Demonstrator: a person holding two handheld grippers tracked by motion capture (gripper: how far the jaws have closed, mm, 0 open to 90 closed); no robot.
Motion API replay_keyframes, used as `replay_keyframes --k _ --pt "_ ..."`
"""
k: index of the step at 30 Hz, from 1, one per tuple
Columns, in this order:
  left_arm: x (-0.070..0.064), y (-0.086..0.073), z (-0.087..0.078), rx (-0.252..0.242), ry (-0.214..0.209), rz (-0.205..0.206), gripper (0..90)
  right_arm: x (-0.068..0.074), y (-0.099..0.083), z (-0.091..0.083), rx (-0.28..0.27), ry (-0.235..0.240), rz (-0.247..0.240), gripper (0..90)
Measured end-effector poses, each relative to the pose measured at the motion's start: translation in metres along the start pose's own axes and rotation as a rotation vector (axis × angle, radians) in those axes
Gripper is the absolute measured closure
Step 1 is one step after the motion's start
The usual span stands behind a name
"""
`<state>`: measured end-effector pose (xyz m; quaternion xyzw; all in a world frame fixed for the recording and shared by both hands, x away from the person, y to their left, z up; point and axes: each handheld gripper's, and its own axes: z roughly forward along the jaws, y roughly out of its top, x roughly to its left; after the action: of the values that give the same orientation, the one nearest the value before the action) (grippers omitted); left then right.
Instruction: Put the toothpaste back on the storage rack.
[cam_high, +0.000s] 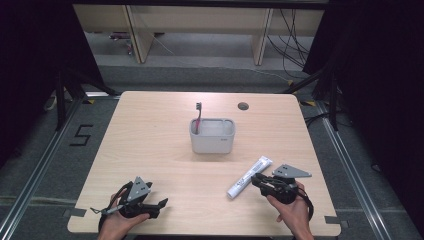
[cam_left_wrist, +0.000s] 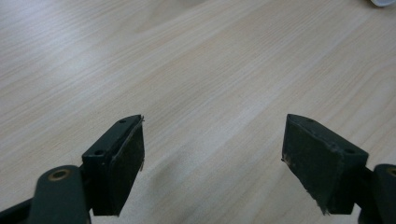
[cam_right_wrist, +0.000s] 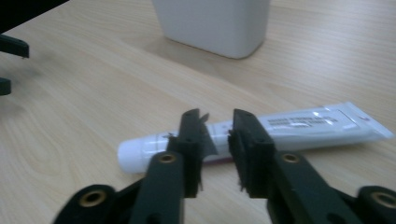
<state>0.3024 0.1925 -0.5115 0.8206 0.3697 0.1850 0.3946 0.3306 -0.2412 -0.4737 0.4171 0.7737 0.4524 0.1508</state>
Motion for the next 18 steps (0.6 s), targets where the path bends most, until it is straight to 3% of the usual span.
replay_keyframes --k 1,4,5,9,11,12,14,18 --pt "0.0 0.0 0.0 0.007 -0.003 0.002 20.7 0.008 0.003 0.006 0.008 0.026 0.011 82.1" --pt "0.0 0.0 0.0 0.006 -0.003 0.0 20.7 0.015 0.007 0.015 0.033 0.043 -0.054 88.3" --pt "0.0 0.0 0.0 0.007 -0.004 0.0 20.7 0.02 0.008 0.018 0.049 0.061 -0.046 90.0" --pt "0.0 0.0 0.0 0.008 -0.008 0.008 20.7 0.034 0.012 0.031 0.086 0.083 -0.075 90.0" --pt "-0.001 0.0 0.0 0.006 -0.016 0.002 20.7 0.038 0.013 0.037 0.096 0.089 -0.113 90.0" --pt "-0.002 0.0 0.001 0.0 -0.015 -0.005 20.7 0.042 0.014 0.039 0.117 0.095 -0.086 90.0" --pt "-0.002 0.0 0.0 0.009 -0.014 0.004 20.7 0.042 0.015 0.044 0.115 0.093 -0.119 90.0" --pt "-0.001 0.0 0.001 0.008 -0.018 0.017 20.7 0.043 0.016 0.051 0.129 0.091 -0.119 90.0"
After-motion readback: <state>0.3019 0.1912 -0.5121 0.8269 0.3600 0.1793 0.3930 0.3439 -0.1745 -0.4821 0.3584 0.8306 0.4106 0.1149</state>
